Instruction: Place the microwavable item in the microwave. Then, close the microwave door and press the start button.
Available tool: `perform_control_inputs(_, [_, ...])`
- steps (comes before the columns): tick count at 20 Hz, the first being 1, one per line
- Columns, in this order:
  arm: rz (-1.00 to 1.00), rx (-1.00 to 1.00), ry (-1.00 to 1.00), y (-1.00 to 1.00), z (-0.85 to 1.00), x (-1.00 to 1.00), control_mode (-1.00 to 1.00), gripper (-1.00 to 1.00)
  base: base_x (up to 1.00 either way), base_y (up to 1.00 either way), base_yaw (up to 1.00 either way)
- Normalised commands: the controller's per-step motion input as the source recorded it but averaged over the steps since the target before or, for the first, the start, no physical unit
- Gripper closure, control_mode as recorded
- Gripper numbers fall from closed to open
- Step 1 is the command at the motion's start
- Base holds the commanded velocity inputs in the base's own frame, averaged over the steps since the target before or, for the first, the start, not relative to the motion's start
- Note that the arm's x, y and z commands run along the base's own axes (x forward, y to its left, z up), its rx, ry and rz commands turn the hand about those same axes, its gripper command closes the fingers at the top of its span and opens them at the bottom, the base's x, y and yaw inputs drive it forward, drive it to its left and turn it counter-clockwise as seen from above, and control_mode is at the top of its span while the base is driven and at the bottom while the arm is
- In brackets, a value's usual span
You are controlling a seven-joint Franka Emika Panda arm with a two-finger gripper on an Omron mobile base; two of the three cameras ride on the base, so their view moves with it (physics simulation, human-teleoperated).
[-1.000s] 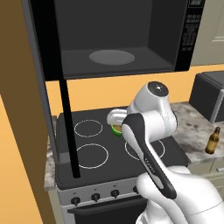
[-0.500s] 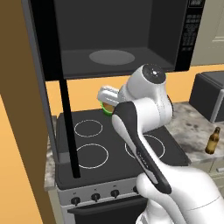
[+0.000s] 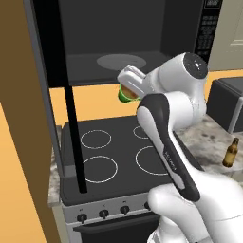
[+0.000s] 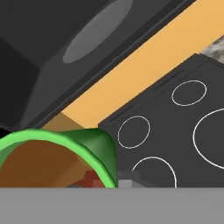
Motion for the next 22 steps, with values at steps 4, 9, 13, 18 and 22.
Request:
perform_control_inputs(4, [-0.13,0.16,-0.11,-0.04,0.49,0.23,-1.00,1.00,0.00,0.00,0.00])
perform_control_inputs(9, [-0.13,0.17,-0.06,0.00,0.27,0.55,-1.00,1.00,0.00,0.00,0.00])
perform_control_inputs(13, [-0.12,0.13,-0.02,0.00,0.14,0.53,-1.00,1.00,0.00,0.00,0.00])
perform_control_inputs(18, [-0.11,0.10,0.00,-0.02,0.04,0.43,-1.00,1.00,0.00,0.00,0.00])
perform_control_inputs(22, [-0.08,0.05,0.00,0.00,0.13,0.38,-1.00,1.00,0.00,0.00,0.00])
